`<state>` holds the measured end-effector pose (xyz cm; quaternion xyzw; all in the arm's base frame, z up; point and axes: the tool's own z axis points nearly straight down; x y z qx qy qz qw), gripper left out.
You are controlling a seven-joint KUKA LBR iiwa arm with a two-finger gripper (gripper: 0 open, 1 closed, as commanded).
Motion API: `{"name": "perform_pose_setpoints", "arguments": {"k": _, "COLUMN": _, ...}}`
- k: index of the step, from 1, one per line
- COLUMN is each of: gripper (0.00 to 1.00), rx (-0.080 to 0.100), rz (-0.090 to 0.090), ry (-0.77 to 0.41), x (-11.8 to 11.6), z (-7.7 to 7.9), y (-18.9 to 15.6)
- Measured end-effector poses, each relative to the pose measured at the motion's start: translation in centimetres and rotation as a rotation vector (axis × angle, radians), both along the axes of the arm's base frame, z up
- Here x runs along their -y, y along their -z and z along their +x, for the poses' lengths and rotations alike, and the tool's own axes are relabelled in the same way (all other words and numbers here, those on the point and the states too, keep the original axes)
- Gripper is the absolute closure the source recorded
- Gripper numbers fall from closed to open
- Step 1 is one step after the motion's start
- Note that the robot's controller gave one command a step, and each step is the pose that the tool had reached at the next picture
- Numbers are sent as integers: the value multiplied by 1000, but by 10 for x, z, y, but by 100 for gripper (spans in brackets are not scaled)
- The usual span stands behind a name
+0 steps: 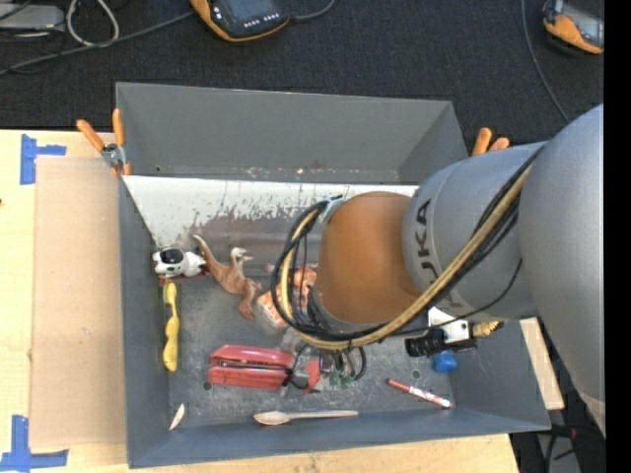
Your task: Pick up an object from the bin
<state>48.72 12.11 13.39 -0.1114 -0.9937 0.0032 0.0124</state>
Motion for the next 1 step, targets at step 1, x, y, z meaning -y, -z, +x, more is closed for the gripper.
{"name": "perform_pose_setpoints", "arguments": {"k": 1, "gripper": 100, "rx": 2, "rz": 0, "ry": 7, "x": 4, "z": 4, "y": -76}}
